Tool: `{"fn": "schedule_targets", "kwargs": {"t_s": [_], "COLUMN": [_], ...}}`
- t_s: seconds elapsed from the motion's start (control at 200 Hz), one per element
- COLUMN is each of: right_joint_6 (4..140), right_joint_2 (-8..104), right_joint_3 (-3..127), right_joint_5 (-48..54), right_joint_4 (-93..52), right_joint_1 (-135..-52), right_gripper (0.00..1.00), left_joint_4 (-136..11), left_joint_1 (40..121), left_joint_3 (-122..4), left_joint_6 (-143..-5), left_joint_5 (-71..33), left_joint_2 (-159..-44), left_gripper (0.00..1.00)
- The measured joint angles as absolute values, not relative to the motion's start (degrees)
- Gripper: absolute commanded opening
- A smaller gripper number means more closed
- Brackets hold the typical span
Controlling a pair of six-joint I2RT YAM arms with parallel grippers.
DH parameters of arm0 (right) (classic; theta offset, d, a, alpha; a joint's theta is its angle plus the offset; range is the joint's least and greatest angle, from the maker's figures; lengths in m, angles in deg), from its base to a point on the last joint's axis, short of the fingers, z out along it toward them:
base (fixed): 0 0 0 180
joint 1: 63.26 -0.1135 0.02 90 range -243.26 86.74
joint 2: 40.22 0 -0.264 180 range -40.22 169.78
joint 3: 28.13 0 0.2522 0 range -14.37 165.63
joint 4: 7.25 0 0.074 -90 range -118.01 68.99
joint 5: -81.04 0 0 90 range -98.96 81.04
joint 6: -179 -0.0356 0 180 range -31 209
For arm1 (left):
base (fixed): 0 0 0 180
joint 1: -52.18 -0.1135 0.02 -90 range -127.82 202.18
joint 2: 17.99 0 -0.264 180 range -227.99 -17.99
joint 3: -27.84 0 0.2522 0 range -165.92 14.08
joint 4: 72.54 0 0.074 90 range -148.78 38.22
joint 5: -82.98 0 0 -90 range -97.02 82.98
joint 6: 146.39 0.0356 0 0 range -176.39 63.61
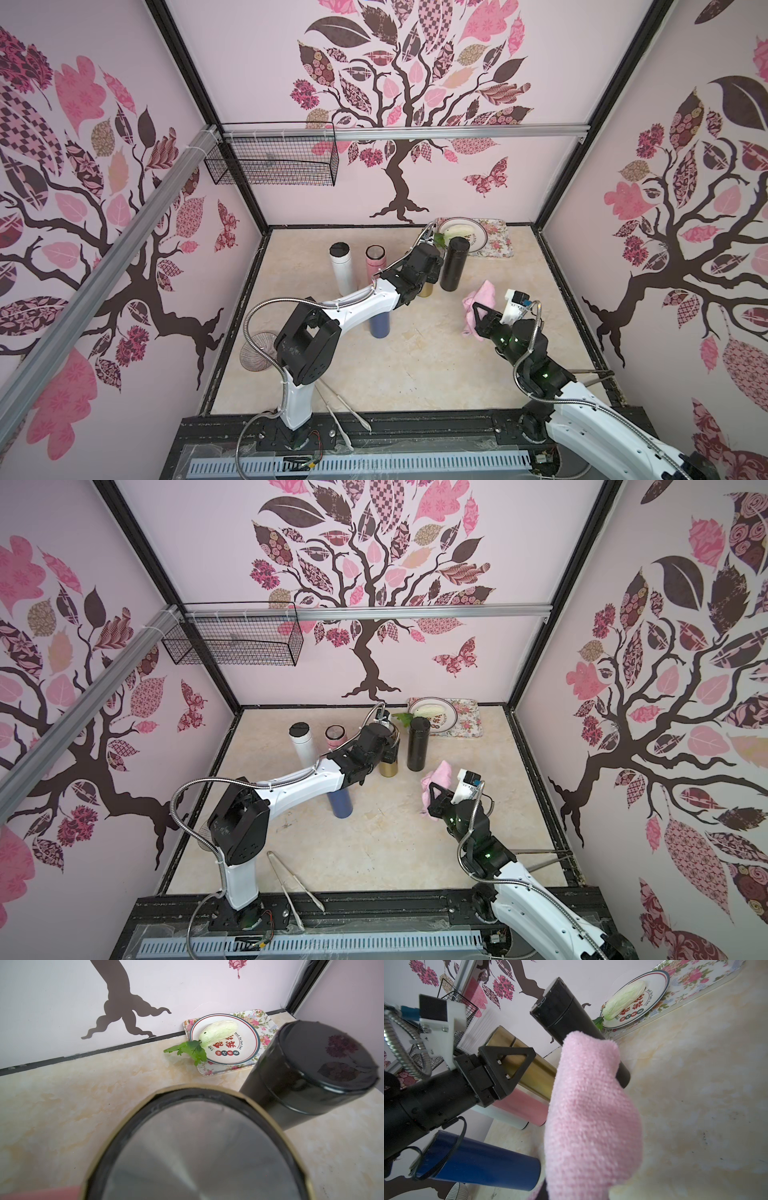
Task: Wipe the surface of the thermos
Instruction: Place the thermos at the center of the board.
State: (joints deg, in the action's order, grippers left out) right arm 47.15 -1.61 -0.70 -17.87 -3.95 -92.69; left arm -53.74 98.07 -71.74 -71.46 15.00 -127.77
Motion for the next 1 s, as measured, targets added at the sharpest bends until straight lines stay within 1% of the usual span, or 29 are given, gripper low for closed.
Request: {"fn": "schedule_targets", "kwargs": {"t_s": [0.37,0.405,0.43,0.46,0.485,0.53,0.58,0.625,0.66,0.695,0.995], "right_joint_6": [46.8,46.8,46.8,46.8,46.7,46.6,46.6,46.5,46.5,46.5,45.3], "right_joint_2": [0.6,0.8,0.8,0.8,0.8,0.8,0.8,0.8,0.8,0.8,-1.0], "right_joint_3": [-1.8,-1.8,-1.8,-1.8,-1.8,-1.9,-1.9,-1.9,-1.9,-1.9,-2.1], "right_joint_5": [-16.8,-16.7,-16.6,-16.6,-16.6,-16.6,-16.5,-16.3,-16.2,-16.1,-13.9], "right_joint_4": [-2.9,-2.8,-2.7,-2.7,-2.7,-2.6,-2.5,-2.4,-2.3,-2.3,-3.0], "right_joint_1": [-92.7,-92.7,-92.7,-92.7,-92.7,-92.7,-92.7,-92.7,-92.7,-92.7,-92.7], "right_gripper": [0.00,0.00,0.00,0.00,0.00,0.00,0.00,0.00,0.00,0.00,0.00], "left_joint_4": [-55.7,-55.7,-55.7,-55.7,-55.9,-56.2,-56.2,-56.4,-56.6,-56.9,-55.7], "left_joint_1": [98.1,98.1,98.1,98.1,98.1,98.1,98.1,98.1,98.1,98.1,98.5], "left_joint_3": [-71.7,-71.7,-71.7,-71.7,-71.7,-71.7,-71.6,-71.6,-71.5,-71.5,-70.8], "left_joint_6": [-72.3,-72.4,-72.5,-72.7,-72.7,-72.8,-72.9,-72.9,-73.1,-73.2,-72.6], "left_joint_5": [14.9,14.9,14.9,14.9,15.0,15.1,15.2,15.3,15.4,15.6,15.9], "left_joint_2": [-129.8,-130.2,-130.4,-130.8,-131.0,-131.1,-131.1,-131.1,-131.1,-131.0,-126.3], "left_gripper": [0.00,0.08,0.17,0.24,0.33,0.52,0.65,0.81,0.90,0.97,0.98]}}
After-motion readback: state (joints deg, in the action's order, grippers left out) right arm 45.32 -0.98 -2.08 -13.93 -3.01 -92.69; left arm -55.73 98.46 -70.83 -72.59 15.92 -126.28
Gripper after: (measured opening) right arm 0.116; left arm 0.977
